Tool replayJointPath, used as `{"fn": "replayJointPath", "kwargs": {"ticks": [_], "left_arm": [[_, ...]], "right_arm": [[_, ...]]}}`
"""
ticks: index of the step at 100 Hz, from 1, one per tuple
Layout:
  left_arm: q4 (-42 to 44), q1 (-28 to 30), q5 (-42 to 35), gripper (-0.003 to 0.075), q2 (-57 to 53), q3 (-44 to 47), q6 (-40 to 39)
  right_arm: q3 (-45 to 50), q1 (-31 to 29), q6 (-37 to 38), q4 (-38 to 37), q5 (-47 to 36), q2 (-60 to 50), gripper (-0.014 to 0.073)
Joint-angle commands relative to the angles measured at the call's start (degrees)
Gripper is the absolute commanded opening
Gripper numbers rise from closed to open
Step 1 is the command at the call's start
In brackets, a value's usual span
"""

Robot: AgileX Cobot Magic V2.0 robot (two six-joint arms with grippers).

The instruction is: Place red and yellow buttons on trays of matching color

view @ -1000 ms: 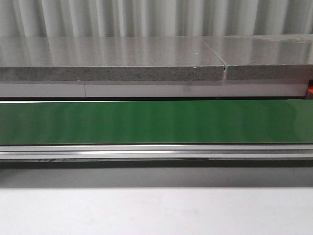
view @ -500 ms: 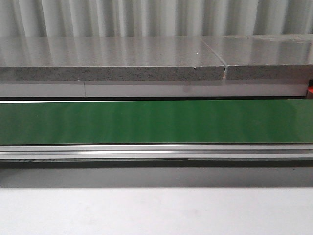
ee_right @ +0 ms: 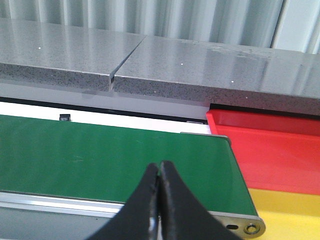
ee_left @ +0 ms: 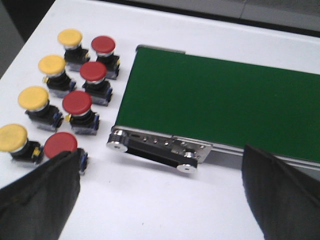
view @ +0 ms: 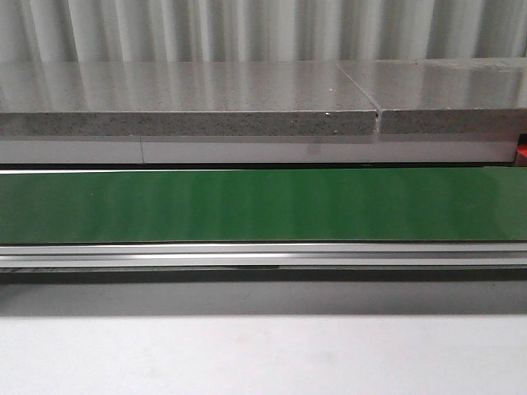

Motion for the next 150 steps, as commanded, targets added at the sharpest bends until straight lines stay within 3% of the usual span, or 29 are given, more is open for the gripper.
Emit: {"fn": "replayJointPath", "kwargs": {"ticks": [1,21,61,122,150], "left_arm": [[4.25,-0.50,-2.03,0.0621,3.73,-1.67,-5.22],[9.49,1.61,-1.88,0.0621,12.74,-1.67,-9.61],[6.38,16.84,-8.96,0.0621,26.93,-1.67,-10.16],[5.14,25.68,-19.12,0.0621,44.50,-1.78,-10.16],[4.28,26.36,-24.07,0.0621,50.46,-2.73,-10.16]], "right_arm": [[-0.36,-0.16,-0.25,-0.70,-4.71,0.09,-0.0068],[-0.36,-0.16,-0.25,-0.70,-4.71,0.09,-0.0068],[-0.36,-0.16,-0.25,-0.70,-4.71,0.09,-0.0068],[-0.36,-0.16,-0.25,-0.70,-4.71,0.09,-0.0068],[-0.36,-0.16,-0.25,-0.70,-4.71,0.09,-0.0068]]}}
